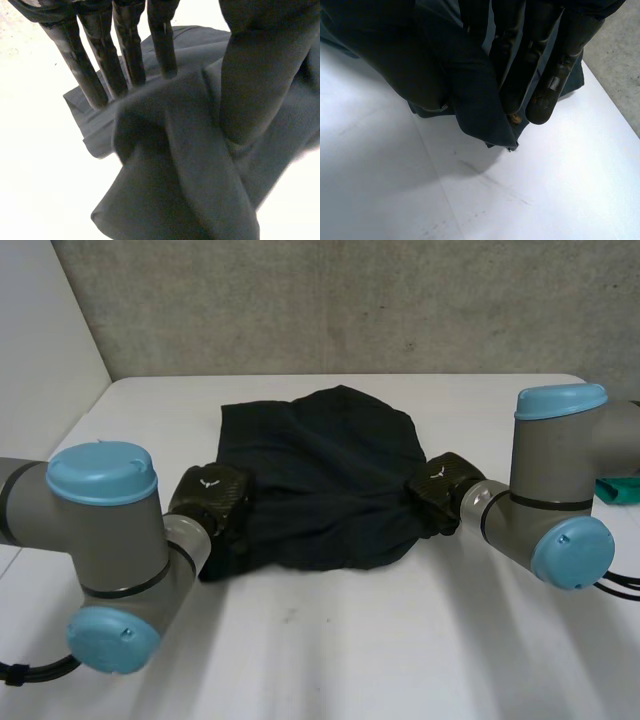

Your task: Fold the laundry.

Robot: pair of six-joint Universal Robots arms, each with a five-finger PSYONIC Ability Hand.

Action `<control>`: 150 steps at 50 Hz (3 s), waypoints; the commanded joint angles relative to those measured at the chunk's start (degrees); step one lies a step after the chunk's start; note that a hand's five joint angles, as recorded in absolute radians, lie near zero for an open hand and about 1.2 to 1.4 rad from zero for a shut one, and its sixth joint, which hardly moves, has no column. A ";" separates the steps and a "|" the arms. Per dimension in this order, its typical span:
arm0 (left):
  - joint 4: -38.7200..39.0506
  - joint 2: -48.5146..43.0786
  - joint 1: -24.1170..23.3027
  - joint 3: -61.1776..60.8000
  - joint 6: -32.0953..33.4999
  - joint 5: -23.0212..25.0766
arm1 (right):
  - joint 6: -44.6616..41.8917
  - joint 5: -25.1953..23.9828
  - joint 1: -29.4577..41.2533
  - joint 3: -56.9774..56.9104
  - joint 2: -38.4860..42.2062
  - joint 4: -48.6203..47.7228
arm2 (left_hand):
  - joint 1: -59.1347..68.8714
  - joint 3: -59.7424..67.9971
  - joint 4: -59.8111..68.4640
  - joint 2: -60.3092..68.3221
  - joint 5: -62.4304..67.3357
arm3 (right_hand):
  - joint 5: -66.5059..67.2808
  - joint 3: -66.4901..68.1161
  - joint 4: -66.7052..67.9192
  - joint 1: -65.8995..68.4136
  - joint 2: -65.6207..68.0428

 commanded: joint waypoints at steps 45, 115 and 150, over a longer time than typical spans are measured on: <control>8.38 2.00 0.46 -12.47 13.93 0.60 | 23.85 -6.69 -6.09 29.50 -17.41 -17.43 | -0.51 -1.96 -2.04 -1.64 -1.99 | -42.73 -44.65 -44.53 -33.35 -43.74; -13.68 29.08 1.95 4.05 17.27 5.61 | -0.92 -1.59 -2.05 -12.96 -22.94 18.34 | 43.53 42.08 42.00 42.41 42.05 | 13.56 11.64 11.75 22.94 12.55; 39.41 2.09 3.62 23.58 17.71 2.45 | 12.52 2.98 -0.82 -31.68 -0.87 -35.37 | 43.53 42.08 42.00 42.41 42.05 | 13.56 11.64 11.75 22.94 12.55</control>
